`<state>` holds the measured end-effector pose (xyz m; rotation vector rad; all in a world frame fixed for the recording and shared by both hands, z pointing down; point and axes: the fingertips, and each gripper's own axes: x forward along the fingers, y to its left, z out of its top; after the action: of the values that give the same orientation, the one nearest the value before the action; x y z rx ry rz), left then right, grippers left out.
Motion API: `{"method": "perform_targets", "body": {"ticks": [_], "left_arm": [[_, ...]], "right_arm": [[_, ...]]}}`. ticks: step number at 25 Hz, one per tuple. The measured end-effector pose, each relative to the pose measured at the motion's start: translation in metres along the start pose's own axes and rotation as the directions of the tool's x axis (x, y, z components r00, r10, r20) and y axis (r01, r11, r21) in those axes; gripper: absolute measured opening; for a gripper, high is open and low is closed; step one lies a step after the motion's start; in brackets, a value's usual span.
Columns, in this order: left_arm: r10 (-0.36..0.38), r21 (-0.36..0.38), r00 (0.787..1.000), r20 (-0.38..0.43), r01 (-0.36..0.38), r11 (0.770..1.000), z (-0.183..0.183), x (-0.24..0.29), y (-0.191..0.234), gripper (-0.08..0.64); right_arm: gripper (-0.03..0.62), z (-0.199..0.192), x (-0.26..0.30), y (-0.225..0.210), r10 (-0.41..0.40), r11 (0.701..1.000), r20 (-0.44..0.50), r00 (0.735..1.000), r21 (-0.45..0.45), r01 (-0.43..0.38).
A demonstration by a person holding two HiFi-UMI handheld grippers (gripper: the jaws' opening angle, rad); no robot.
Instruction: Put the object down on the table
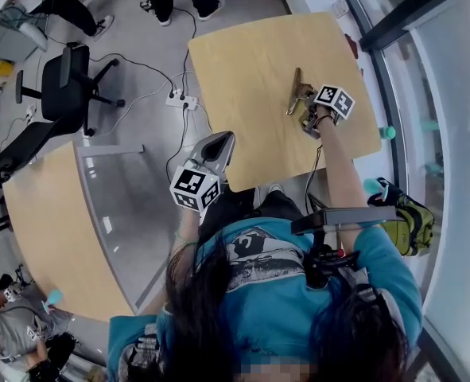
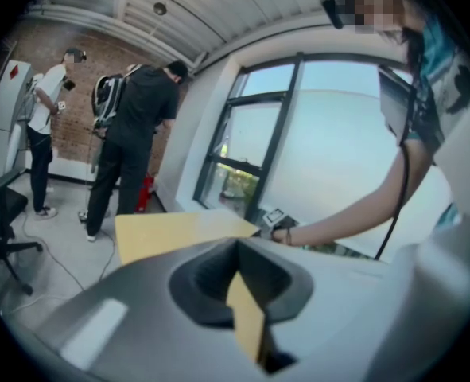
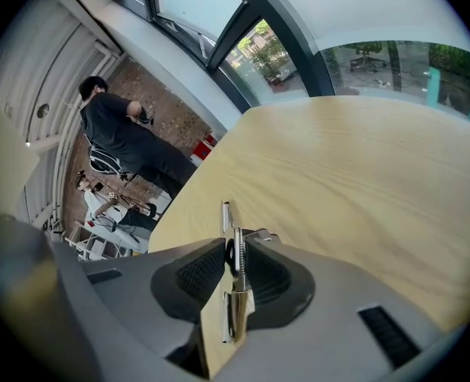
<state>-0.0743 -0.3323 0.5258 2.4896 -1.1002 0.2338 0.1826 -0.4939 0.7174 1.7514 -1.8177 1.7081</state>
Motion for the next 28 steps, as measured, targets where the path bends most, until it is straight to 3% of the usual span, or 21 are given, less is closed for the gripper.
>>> {"method": "perform_targets", "body": {"ticks": [5,10,21,28], "left_arm": [[0.023,-0.009,1.000,0.006,-0.022,1.000,-0.004,-0.006,0.003,0.003],[0.034,-0.009,0.999,0.008,-0.034,0.999,-0.008,-0.009,-0.007,0.003],[0.028,0.003,0.999,0.022,-0.028,1.000,-0.014,-0.006,-0.054,0.003],[0.034,0.006,0.999,0.034,-0.034,0.999,-0.030,-0.003,-0.117,0.003]], "right_arm": [[0.086,0.001,0.001,-0.002,-0.001,1.000,0.016,1.000,-0.025,0.002],[0.140,0.002,-0.012,-0.009,-0.035,0.997,0.018,0.999,-0.067,0.037],[0.141,-0.022,-0.097,0.001,0.074,0.994,0.061,0.995,-0.082,-0.069],[0.140,-0.065,-0.165,0.010,0.233,0.968,0.014,0.972,-0.094,-0.231]]}}
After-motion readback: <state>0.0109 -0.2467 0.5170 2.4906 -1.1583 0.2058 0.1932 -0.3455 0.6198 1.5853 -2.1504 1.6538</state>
